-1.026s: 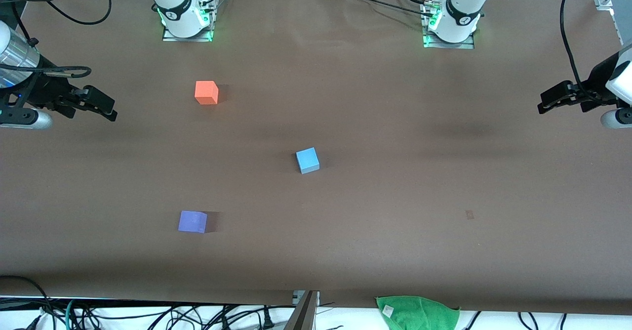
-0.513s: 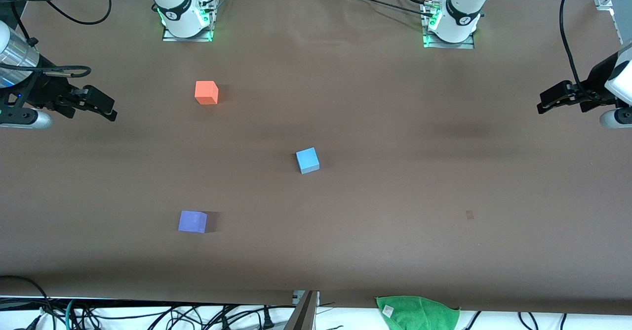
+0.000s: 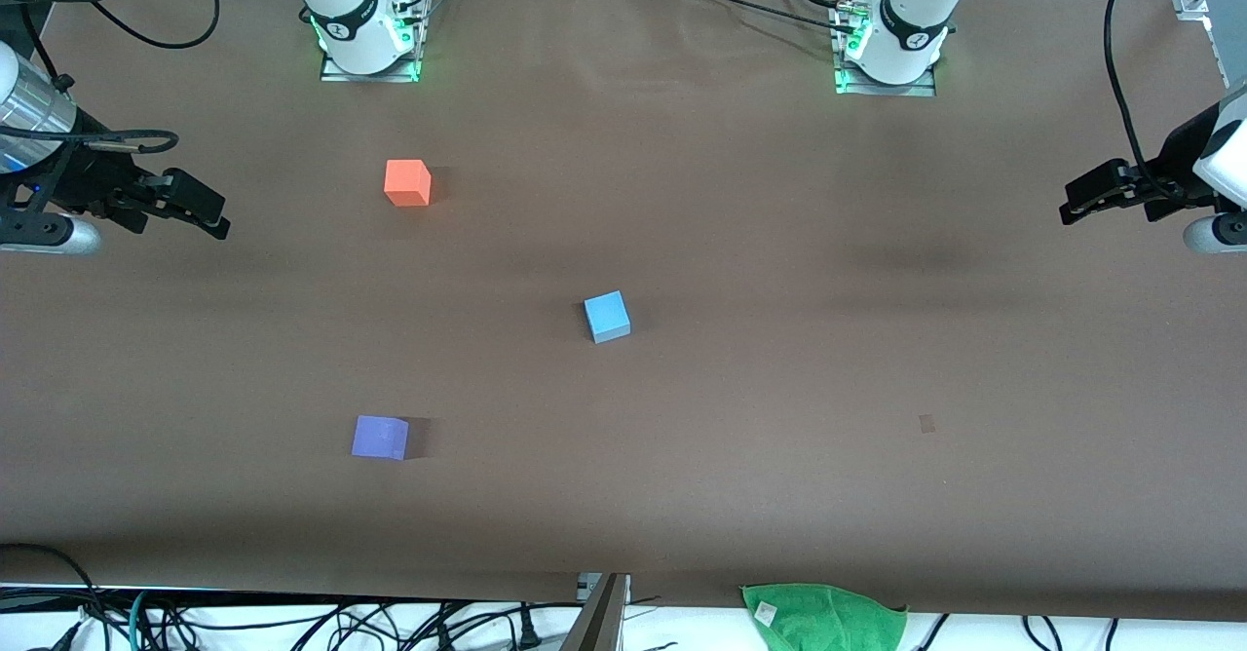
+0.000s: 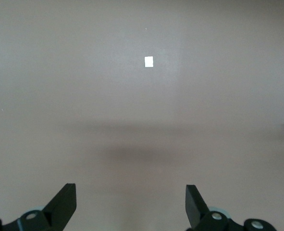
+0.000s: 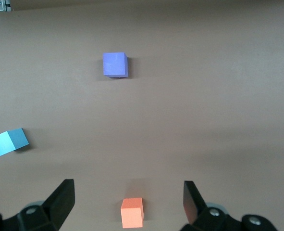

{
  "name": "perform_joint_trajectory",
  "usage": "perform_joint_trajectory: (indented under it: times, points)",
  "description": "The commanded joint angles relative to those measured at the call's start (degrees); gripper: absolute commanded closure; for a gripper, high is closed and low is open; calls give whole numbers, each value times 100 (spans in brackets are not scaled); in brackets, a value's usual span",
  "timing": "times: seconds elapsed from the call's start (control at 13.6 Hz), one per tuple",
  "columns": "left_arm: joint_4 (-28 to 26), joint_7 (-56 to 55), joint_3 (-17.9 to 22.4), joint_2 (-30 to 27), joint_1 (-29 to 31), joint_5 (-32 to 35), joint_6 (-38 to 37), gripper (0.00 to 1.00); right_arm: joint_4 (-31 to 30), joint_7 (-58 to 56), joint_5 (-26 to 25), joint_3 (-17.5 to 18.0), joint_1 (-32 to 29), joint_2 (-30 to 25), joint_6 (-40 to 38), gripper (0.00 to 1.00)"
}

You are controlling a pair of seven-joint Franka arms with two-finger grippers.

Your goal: Place blue block between orange and purple blocks

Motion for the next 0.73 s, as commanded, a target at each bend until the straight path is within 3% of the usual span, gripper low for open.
perform_joint_trajectory:
  times: [0.0, 0.29, 0.51, 0.66]
  points:
    - [167, 112, 7, 76, -11, -33, -69, 0, 37, -80, 83, -7, 12, -43, -15, 0]
    - [167, 112, 7, 76, 7, -33, -78, 0, 55, -107, 5, 151, 38, -104, -68, 0]
    - [167, 121, 7, 76, 16, -33, -78, 0, 38, -54, -39, 81, -14, -139, -190, 0]
    - [167, 121, 7, 76, 16, -33, -69, 0, 20, -28, -336, 28, -14, -104, -401, 0]
